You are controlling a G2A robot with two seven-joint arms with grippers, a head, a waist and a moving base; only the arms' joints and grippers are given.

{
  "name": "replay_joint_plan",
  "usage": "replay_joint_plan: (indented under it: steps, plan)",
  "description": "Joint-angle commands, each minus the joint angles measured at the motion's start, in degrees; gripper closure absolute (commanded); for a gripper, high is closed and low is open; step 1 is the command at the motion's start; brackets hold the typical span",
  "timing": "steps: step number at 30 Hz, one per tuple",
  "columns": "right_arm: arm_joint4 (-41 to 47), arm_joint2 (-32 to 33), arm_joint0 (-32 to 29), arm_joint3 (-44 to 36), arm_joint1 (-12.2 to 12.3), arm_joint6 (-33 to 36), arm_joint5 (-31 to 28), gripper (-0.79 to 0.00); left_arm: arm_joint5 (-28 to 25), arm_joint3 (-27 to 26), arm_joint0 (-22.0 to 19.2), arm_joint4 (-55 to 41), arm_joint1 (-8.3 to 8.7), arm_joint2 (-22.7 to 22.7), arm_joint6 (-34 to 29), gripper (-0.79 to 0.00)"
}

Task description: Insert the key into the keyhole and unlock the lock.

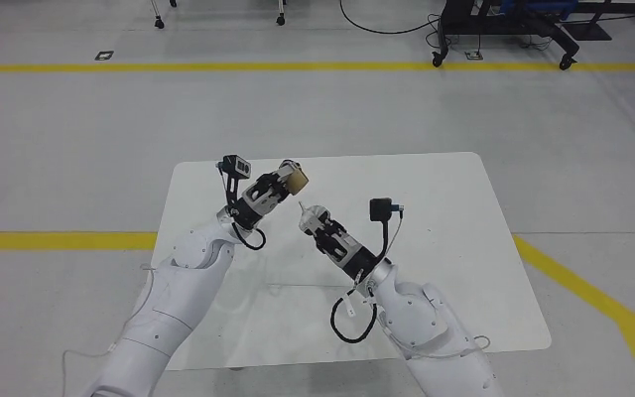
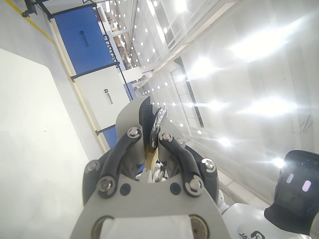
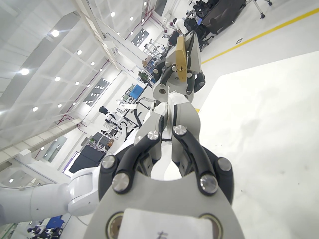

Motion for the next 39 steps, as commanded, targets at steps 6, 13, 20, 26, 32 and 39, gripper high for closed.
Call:
replay_joint_plan:
  steps: [6,13,20,26,32,39]
  plan:
    - [4.5,0.7,-0.3,-0.5,-0.4,0.3,2.9,0.0,2.7,-1.0,0.8,1.4,-0.05,-0.5,0.3,0.0]
    - [4.3,1.0,0.0,-0.2,-0.6,-0.2,4.4,0.0,4.0,-1.7,1.2,2.4,-0.08,-1.3,0.1,0.0]
    - [3.4,0.9,0.3,0.3,-0.8,0.0,6.1,0.0,4.7,-2.1,1.5,3.6,-0.13,-1.8,-0.4,0.0]
    - [3.4,0.9,0.2,0.3,-1.0,0.0,5.9,0.0,5.1,-2.3,1.8,4.1,-0.26,-1.9,-0.8,0.0]
    - [2.5,1.0,0.2,0.3,-1.2,-0.2,6.6,0.0,5.3,-2.5,2.0,4.5,-0.43,-2.1,-1.2,0.0]
    - [1.3,1.3,-0.1,0.0,-1.3,-0.5,7.0,0.0,4.9,-2.7,2.1,6.2,-0.48,-2.4,-1.3,0.0]
